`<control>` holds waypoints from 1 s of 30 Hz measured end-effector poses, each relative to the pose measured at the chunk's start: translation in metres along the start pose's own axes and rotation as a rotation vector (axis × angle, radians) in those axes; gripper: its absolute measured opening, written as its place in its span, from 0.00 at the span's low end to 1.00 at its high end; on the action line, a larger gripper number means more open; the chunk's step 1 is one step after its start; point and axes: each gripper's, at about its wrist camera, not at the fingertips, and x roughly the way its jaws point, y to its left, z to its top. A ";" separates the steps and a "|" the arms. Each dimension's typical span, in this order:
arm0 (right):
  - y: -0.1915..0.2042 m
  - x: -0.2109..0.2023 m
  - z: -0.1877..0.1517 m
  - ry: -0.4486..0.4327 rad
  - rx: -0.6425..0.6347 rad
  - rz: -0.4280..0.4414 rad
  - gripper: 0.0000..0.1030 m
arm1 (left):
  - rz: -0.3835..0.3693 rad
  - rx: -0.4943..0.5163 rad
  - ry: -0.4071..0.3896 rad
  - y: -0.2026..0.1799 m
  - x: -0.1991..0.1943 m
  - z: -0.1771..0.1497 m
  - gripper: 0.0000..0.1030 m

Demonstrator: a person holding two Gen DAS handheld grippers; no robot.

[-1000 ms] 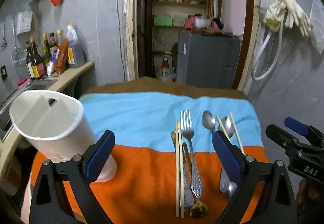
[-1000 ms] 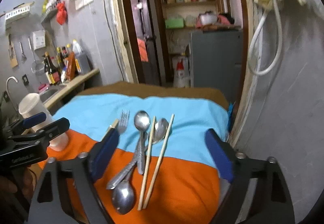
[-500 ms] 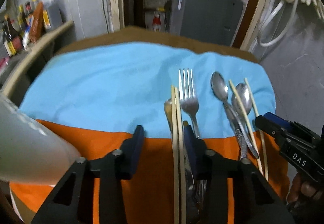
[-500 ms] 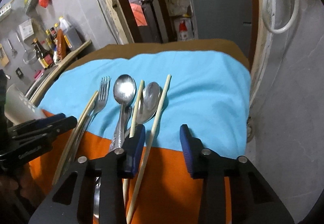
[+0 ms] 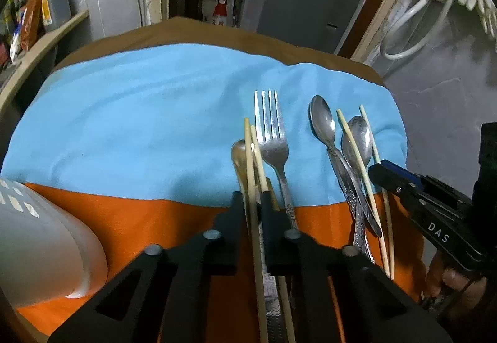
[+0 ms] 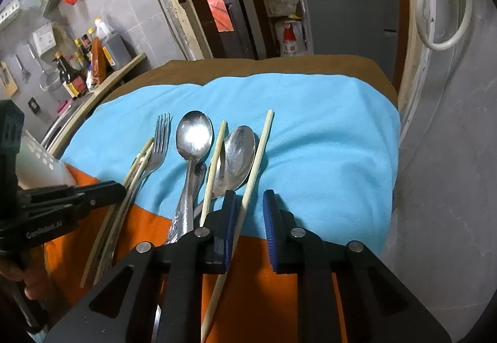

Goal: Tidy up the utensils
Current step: 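Close the left tool on a wooden chopstick while the right tool grasps another chopstick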

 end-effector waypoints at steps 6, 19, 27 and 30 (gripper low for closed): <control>0.001 0.000 -0.002 0.024 0.008 0.010 0.10 | -0.008 -0.043 0.028 0.012 -0.006 -0.004 0.03; 0.007 0.016 0.019 0.154 0.012 -0.045 0.09 | -0.018 -0.063 0.131 0.018 -0.001 0.014 0.03; -0.021 -0.001 0.003 0.088 0.241 0.132 0.03 | -0.027 -0.131 0.019 0.022 -0.032 -0.018 0.02; -0.016 -0.013 -0.008 0.055 0.259 0.149 0.03 | -0.047 -0.127 -0.082 0.017 -0.054 -0.032 0.02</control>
